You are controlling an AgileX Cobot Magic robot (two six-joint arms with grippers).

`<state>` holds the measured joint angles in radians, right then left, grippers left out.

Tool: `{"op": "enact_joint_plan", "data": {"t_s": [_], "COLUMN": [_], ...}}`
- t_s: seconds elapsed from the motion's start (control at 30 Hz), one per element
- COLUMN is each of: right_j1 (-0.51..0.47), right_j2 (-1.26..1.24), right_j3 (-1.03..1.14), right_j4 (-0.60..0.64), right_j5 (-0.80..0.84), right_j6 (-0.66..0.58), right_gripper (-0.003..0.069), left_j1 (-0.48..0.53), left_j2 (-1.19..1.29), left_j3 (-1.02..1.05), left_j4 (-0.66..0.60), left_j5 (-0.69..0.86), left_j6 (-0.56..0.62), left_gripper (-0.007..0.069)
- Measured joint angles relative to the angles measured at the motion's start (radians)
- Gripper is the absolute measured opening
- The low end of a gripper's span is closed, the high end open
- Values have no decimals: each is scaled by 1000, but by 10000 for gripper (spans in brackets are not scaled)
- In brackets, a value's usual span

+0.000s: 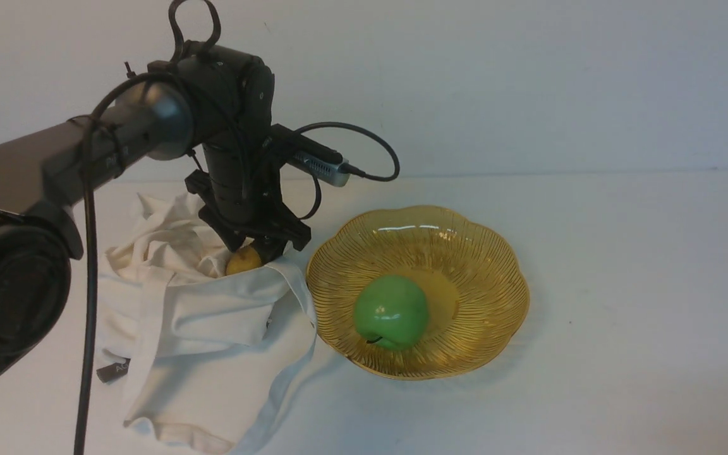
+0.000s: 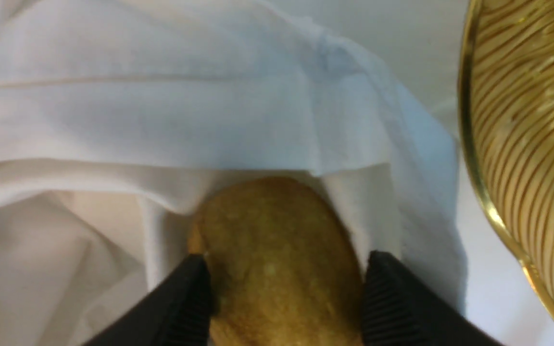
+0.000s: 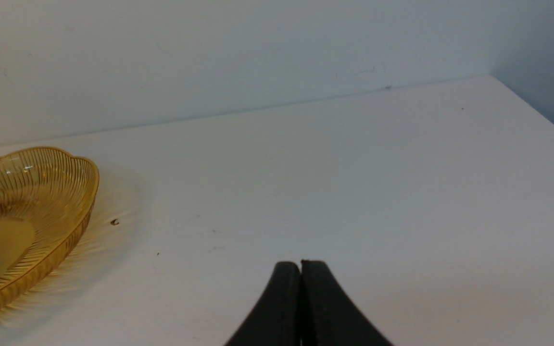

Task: Take the fruit out of the cloth bag on the white table and place them on a plate.
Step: 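Reach into the cloth bag and grasp the kiwi with the left gripper, then move the kiwi from the bag and put it on the plate with the left gripper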

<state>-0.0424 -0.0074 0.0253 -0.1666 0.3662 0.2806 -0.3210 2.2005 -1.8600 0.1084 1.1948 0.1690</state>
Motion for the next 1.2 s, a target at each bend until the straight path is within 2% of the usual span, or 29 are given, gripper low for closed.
{"op": "enact_joint_plan", "data": {"t_s": [0.07, 0.6, 0.8, 0.97, 1.13, 1.2], "right_j1": [0, 0, 0, 0, 0, 0], "right_j2": [0, 0, 0, 0, 0, 0], "right_j3": [0, 0, 0, 0, 0, 0], "right_j4": [0, 0, 0, 0, 0, 0], "right_j5": [0, 0, 0, 0, 0, 0], "right_j6": [0, 0, 0, 0, 0, 0], "right_gripper": [-15, -15, -15, -15, -15, -15], "left_j1": [0, 2, 50, 80, 40, 13], "left_j2": [9, -101, -164, -217, -266, -265], "left_j3": [0, -3, -15, -42, -54, -54], "left_j4": [-1, 23, 25, -79, -337, -384], "left_j5": [10, 30, 34, 36, 37, 38], "left_j6": [0, 0, 0, 1, 84, 115], "left_gripper": [304, 296, 295, 288, 286, 286]}}
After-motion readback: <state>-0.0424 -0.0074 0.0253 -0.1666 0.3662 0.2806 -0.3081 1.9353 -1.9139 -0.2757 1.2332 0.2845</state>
